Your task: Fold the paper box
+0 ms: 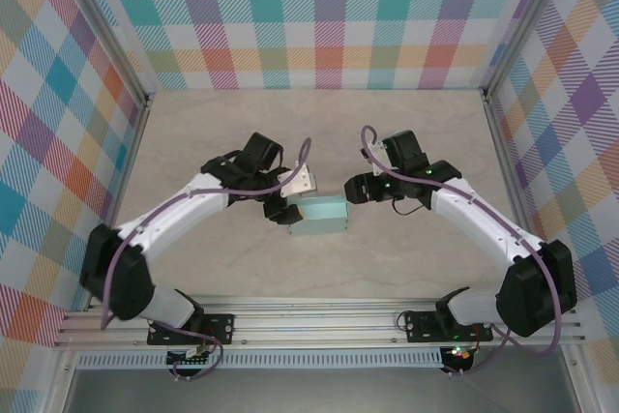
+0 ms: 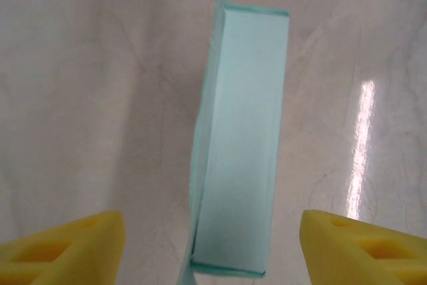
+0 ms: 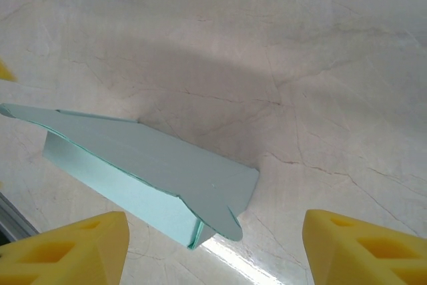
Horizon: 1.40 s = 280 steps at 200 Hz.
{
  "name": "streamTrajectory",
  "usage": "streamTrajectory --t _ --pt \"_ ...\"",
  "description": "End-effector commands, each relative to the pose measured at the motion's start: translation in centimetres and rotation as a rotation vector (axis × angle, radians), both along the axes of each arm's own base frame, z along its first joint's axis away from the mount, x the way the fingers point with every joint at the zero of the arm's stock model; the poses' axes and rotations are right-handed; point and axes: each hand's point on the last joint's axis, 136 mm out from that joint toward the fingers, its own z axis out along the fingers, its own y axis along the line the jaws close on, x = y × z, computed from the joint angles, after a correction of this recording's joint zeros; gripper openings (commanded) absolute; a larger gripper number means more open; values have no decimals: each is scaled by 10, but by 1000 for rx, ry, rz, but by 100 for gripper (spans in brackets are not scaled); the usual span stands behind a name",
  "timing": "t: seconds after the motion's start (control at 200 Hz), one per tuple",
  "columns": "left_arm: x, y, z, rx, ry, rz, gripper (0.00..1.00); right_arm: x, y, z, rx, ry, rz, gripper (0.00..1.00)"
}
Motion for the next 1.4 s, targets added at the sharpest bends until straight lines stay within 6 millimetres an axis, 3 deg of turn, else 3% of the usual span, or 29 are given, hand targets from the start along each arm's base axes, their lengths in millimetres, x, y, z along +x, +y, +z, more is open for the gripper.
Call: streamTrajectory --t 0.0,0.195,0.385,0.6,0.775,1.005,1.105,1.395 --pt "13 15 21 -112 -43 258 67 -5 -9 15 -45 -40 -11 68" --pt "8 38 36 -275 -33 517 62 -12 -12 11 -104 -26 -23 65" --pt "5 56 28 -310 1 661 57 -16 -2 13 -115 -51 6 62" --pt "-4 44 6 -239 104 632 55 -15 5 7 -141 -37 39 58" --pt "2 48 -6 -145 87 667 55 -12 9 -6 -171 -8 64 58" --pt "11 47 -13 -108 94 700 54 -8 23 -16 -160 23 100 57" --pt "10 44 -14 -116 113 707 50 -7 27 -17 -154 26 104 56" --pt "8 41 -22 -114 158 732 44 -11 26 -20 -161 40 80 50"
